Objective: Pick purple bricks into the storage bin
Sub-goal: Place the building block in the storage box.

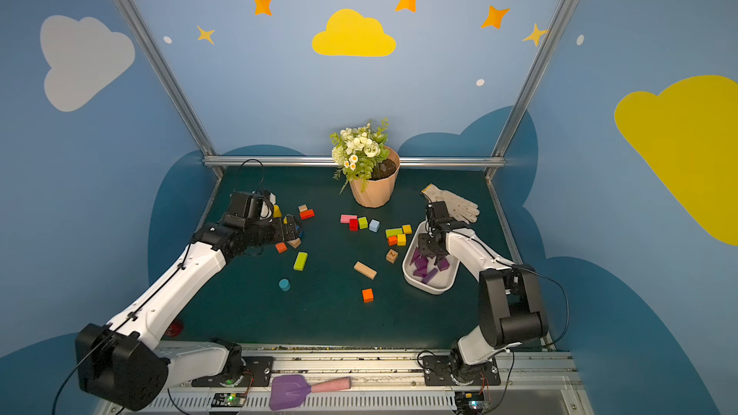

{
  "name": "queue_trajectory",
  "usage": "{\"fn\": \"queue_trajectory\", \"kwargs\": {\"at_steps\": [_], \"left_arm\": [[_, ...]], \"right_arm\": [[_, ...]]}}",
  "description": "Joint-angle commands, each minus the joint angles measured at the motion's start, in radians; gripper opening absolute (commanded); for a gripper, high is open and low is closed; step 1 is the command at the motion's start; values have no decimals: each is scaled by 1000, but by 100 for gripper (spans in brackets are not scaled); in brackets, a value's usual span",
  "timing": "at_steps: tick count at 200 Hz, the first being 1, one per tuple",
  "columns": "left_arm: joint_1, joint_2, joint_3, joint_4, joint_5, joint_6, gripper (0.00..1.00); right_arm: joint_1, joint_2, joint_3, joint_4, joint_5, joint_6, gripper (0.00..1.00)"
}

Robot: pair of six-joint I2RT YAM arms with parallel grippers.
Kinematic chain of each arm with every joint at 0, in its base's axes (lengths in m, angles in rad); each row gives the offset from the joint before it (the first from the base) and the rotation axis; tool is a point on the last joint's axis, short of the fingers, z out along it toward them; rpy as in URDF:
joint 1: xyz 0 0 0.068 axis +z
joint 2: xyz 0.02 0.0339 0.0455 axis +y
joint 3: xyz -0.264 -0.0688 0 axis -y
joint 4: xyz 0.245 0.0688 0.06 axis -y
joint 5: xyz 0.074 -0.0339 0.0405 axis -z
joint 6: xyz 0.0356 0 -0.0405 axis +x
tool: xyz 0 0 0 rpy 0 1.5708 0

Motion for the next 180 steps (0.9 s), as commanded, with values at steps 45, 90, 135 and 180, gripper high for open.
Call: {"fn": "queue_trajectory", "kwargs": {"at_steps": [45, 90, 135, 180], "left_arm": [[7, -2, -7, 10, -4, 0, 99], [9, -4, -8, 8, -11, 3, 100], [23, -49, -22, 6, -112, 1, 99], [43, -122, -73, 60, -189, -2, 99]], "right_arm": [[39, 41, 53, -37, 33, -11, 34], [39, -6, 83, -44, 31, -18, 51], [34, -61, 106, -16, 15, -15, 65], [23, -82, 156, 4, 30, -23, 76]]}}
